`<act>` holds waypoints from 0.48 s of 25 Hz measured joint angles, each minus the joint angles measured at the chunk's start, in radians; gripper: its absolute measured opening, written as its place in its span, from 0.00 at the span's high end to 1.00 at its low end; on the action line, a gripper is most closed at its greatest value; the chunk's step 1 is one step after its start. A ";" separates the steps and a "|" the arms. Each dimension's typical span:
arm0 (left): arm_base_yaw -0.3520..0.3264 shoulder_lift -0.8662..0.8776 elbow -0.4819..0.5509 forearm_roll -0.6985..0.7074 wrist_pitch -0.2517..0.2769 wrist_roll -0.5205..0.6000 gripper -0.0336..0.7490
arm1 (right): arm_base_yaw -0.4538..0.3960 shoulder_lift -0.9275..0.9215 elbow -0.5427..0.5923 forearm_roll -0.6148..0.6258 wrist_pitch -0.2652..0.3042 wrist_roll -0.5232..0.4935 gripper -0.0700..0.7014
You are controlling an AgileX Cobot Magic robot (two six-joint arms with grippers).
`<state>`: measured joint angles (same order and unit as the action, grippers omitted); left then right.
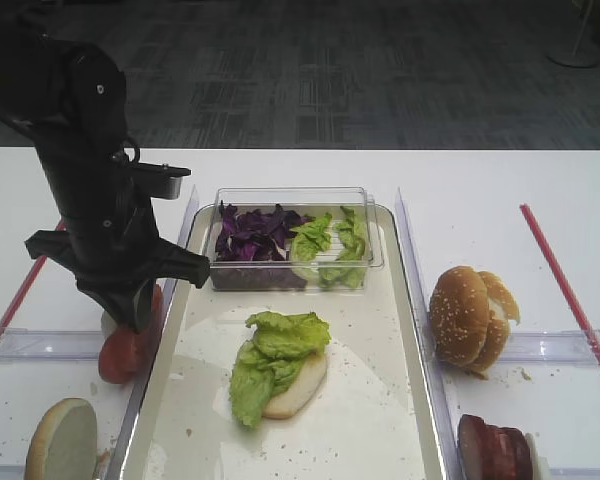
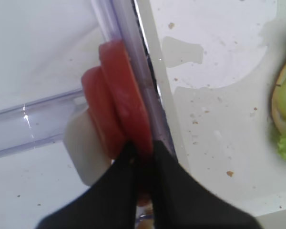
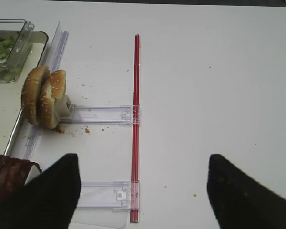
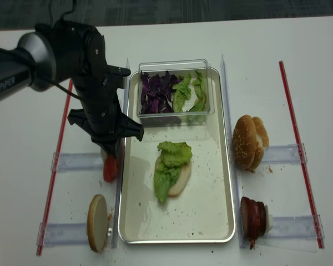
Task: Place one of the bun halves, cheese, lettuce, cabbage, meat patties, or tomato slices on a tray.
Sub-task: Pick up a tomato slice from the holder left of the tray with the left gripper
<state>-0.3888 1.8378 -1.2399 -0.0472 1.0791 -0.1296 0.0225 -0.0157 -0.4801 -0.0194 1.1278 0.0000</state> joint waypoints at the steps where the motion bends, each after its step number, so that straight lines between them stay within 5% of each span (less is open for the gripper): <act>1: 0.000 0.000 0.000 0.000 0.000 0.000 0.93 | 0.000 0.000 0.000 0.000 0.000 0.000 0.17; 12: 0.000 0.000 0.000 0.008 0.002 0.000 0.94 | 0.000 0.000 0.000 0.000 0.000 0.000 0.17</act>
<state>-0.3888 1.8378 -1.2399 -0.0388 1.0809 -0.1296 0.0225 -0.0157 -0.4801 -0.0194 1.1278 0.0000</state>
